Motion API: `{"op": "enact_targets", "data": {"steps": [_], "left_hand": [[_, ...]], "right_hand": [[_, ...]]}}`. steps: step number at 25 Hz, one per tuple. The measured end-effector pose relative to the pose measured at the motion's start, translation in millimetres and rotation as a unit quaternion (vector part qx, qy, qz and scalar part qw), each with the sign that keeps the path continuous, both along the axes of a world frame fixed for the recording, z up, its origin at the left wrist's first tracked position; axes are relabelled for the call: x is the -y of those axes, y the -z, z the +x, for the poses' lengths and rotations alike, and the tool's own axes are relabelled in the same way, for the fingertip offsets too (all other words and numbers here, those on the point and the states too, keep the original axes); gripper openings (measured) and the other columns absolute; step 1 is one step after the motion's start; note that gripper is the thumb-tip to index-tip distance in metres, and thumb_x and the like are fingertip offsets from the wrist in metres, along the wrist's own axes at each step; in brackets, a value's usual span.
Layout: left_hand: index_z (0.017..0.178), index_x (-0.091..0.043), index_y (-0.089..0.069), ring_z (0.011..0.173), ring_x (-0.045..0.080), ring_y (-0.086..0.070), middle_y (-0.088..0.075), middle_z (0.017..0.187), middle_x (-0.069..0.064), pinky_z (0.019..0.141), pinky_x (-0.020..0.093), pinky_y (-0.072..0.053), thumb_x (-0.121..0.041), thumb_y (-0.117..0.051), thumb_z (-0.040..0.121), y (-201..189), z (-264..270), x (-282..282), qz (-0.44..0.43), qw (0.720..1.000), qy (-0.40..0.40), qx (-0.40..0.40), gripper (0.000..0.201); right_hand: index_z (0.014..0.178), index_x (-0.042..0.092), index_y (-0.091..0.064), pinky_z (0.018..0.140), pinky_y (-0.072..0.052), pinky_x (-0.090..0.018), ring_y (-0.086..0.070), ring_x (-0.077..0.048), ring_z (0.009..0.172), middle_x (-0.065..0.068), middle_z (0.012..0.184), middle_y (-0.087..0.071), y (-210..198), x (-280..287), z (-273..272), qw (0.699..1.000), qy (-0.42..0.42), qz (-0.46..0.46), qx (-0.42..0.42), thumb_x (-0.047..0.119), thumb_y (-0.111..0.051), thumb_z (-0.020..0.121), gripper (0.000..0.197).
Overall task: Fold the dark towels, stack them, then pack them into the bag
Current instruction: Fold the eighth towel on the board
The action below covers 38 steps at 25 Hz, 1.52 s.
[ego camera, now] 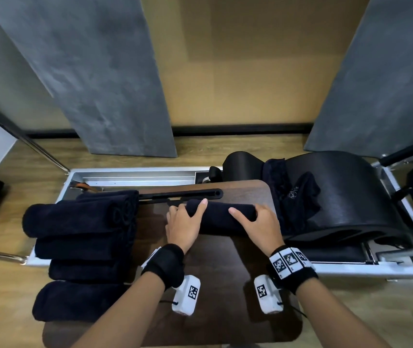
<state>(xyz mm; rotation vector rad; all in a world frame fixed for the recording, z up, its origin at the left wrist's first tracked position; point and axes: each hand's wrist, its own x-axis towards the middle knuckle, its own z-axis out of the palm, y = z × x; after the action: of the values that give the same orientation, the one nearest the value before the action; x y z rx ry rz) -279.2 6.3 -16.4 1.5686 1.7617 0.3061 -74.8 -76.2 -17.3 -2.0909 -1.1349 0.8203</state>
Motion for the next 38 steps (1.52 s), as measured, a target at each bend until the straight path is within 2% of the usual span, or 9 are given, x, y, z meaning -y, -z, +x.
{"op": "enact_targets", "data": {"steps": [3, 7, 13, 16, 18, 25, 31, 35, 38], "left_hand": [[0.145, -0.008, -0.053, 0.144, 0.031, -0.038, -0.046, 0.147, 0.012, 0.117, 0.047, -0.036, -0.078, -0.054, 0.091, -1.3, 5.9, -5.8, -0.021, 0.998, -0.052, 0.034, 0.089], [0.146, -0.006, -0.049, 0.141, 0.032, -0.044, -0.049, 0.147, 0.013, 0.117, 0.05, -0.04, -0.067, -0.065, 0.091, -1.7, 10.5, -6.6, -0.049, 0.99, -0.103, 0.08, 0.083], [0.117, -0.026, -0.05, 0.113, 0.02, -0.065, -0.064, 0.123, 0.003, 0.103, 0.049, -0.055, -0.065, -0.07, 0.08, -6.2, 4.2, 14.7, -0.071, 0.952, -0.154, 0.253, 0.058], [0.109, -0.033, -0.049, 0.109, 0.014, -0.065, -0.066, 0.118, -0.001, 0.092, 0.035, -0.056, -0.052, -0.076, 0.088, -19.9, -2.1, 29.4, -0.026, 0.943, -0.143, 0.3, 0.039], [0.109, -0.037, -0.05, 0.108, 0.011, -0.066, -0.067, 0.115, -0.006, 0.082, 0.028, -0.052, -0.051, -0.076, 0.088, -32.2, -14.6, 41.8, 0.011, 0.942, -0.128, 0.311, 0.037], [0.115, -0.041, -0.05, 0.106, 0.002, -0.061, -0.064, 0.113, -0.016, 0.085, 0.024, -0.049, -0.071, -0.07, 0.081, -71.2, -119.2, 90.7, 0.14, 0.945, -0.093, 0.28, 0.049], [0.119, -0.035, -0.049, 0.103, 0.002, -0.062, -0.061, 0.116, -0.01, 0.081, 0.014, -0.05, -0.066, -0.082, 0.079, -77.2, -247.3, 115.9, 0.203, 0.911, -0.192, 0.304, 0.061], [0.118, -0.022, -0.055, 0.096, 0.003, -0.064, -0.064, 0.108, -0.01, 0.065, 0.015, -0.048, -0.064, -0.079, 0.084, -70.9, -306.1, 107.9, 0.149, 0.905, -0.246, 0.312, 0.059], [0.116, -0.017, -0.061, 0.099, 0.012, -0.066, -0.066, 0.105, -0.008, 0.069, 0.022, -0.045, -0.062, -0.066, 0.095, -59.7, -330.6, 98.0, 0.137, 0.916, -0.238, 0.291, 0.05]], "right_hand": [[0.099, 0.022, -0.069, 0.088, -0.057, -0.043, -0.066, -0.019, 0.098, 0.003, 0.101, -0.07, 1.1, -4.3, -6.8, 0.999, 0.041, -0.024, -0.009, 0.09, -0.057, 0.073, 0.074], [0.117, 0.013, -0.06, 0.092, -0.055, -0.044, -0.061, -0.023, 0.107, -0.001, 0.113, -0.062, 0.1, -2.6, -19.5, 0.997, 0.065, -0.048, -0.015, 0.082, -0.058, 0.081, 0.078], [0.114, 0.028, -0.047, 0.082, -0.063, -0.038, -0.068, -0.013, 0.104, 0.005, 0.115, -0.065, -13.1, 17.8, -32.9, 0.949, 0.131, 0.026, -0.286, 0.063, -0.068, 0.089, 0.047], [0.121, 0.028, -0.055, 0.076, -0.063, -0.033, -0.072, -0.013, 0.104, 0.003, 0.119, -0.071, -26.7, 32.7, -48.7, 0.927, 0.161, 0.091, -0.327, 0.047, -0.074, 0.092, 0.04], [0.123, 0.023, -0.062, 0.085, -0.062, -0.039, -0.074, -0.019, 0.105, -0.003, 0.117, -0.075, -36.6, 42.1, -64.2, 0.906, 0.19, 0.131, -0.354, 0.036, -0.077, 0.091, 0.038], [0.123, 0.013, -0.068, 0.088, -0.059, -0.035, -0.073, -0.024, 0.108, -0.008, 0.111, -0.078, -71.9, 74.8, -161.7, 0.89, 0.168, 0.177, -0.385, 0.024, -0.074, 0.092, 0.033], [0.14, 0.015, -0.056, 0.105, -0.054, -0.041, -0.068, -0.021, 0.12, -0.006, 0.131, -0.07, -71.3, 78.8, -281.5, 0.909, 0.115, 0.15, -0.372, 0.034, -0.087, 0.082, 0.068], [0.125, 0.018, -0.069, 0.084, -0.061, -0.031, -0.074, -0.016, 0.108, -0.001, 0.117, -0.078, -60.1, 68.1, -349.4, 0.901, 0.089, 0.134, -0.402, 0.028, -0.078, 0.09, 0.037], [0.125, 0.02, -0.07, 0.101, -0.057, -0.041, -0.071, -0.016, 0.112, 0.003, 0.117, -0.077, -49.7, 59.3, -373.5, 0.932, 0.085, 0.118, -0.331, 0.036, -0.074, 0.094, 0.035]]}}
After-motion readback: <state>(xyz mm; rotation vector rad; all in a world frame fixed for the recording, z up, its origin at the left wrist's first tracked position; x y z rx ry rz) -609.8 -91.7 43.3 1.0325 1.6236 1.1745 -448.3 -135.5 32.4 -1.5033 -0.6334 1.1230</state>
